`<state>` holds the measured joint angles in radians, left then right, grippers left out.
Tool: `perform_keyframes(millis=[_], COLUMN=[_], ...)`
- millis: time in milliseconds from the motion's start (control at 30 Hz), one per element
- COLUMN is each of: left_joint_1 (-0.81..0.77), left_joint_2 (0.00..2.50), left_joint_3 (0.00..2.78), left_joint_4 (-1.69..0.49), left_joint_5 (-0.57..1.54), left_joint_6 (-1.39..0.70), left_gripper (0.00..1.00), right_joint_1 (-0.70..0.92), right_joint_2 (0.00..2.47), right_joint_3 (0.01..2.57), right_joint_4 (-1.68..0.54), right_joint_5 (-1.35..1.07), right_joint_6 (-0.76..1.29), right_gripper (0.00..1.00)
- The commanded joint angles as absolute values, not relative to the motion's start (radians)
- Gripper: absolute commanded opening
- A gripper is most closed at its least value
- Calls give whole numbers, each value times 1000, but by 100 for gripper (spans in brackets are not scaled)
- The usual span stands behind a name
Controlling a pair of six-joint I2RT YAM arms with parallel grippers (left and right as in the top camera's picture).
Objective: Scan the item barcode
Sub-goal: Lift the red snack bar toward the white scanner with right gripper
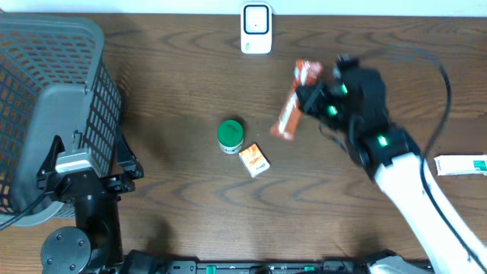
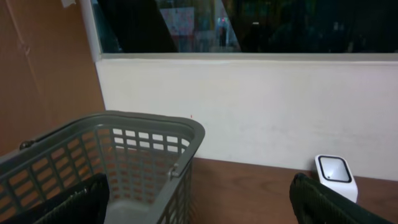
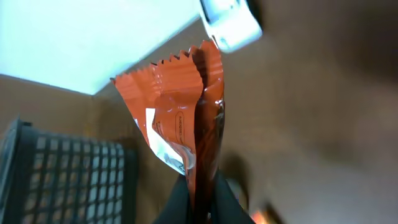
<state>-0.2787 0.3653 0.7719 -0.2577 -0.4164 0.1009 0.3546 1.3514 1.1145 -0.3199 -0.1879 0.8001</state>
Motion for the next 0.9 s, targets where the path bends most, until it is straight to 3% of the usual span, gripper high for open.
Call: perform_keyframes(millis=[0,200,367,500,667,867], left_joint_1=[-283,-283,-283,-283,-283,-283], left_joint_2=[361,361,361,361,361,361], left_joint_3=[772,772,772,771,771,771], left_joint_4=[-254,-269,-290,-291,-291,-292], left_joint_5=[-408,-408,-408,-409,-409,-409], left_joint_6=[92,92,93,93,93,93], left_gripper=[91,91,91,91,91,91], right_joint_1=[381,406,408,440,490,506], right_joint_2=[1502,1761,1917,2043,2175,2435], right_joint_3=[1298,1537,1647,1674,1697,1940], right_joint_4=[-344,-273,-97,169,462,547], right_joint_5=[-35,182,249,396,414,415], right_joint_6=[606,333,76,-132,-280,-497], right_gripper=[1,1,1,1,1,1])
